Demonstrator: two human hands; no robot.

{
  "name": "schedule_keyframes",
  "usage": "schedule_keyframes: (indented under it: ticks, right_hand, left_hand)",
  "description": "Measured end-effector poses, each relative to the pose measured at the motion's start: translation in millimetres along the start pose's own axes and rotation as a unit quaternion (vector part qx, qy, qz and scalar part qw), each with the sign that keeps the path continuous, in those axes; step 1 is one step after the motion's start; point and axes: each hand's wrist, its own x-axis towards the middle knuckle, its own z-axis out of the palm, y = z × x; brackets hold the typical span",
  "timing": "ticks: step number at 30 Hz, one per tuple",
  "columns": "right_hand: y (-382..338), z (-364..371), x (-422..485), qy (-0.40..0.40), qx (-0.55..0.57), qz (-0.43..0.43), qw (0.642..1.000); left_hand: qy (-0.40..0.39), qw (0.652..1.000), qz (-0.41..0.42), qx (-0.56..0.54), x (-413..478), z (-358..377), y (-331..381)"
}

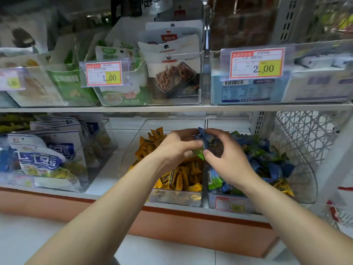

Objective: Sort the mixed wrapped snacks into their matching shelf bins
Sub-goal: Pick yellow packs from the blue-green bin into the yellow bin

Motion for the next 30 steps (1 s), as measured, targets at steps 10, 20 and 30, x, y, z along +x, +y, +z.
schedule_keyframes:
  ticks: [10,20,30]
  right_hand:
    - [-2,-7,1,0.069,0.339,0.179,0.921]
    - [60,-53,30,-0.039,-0.423,0.123,0.897]
    - [31,8,28,-0.133,-0.300,0.026,0.944]
  left_hand:
    - [0.123,0.974,0.100,0.164,-8,36,-14]
    - [0.134,0.852,0.037,0.505,-6,-37,-40]
    - [-0.002,0.788,-0.002,0.615,61,-28,-46]
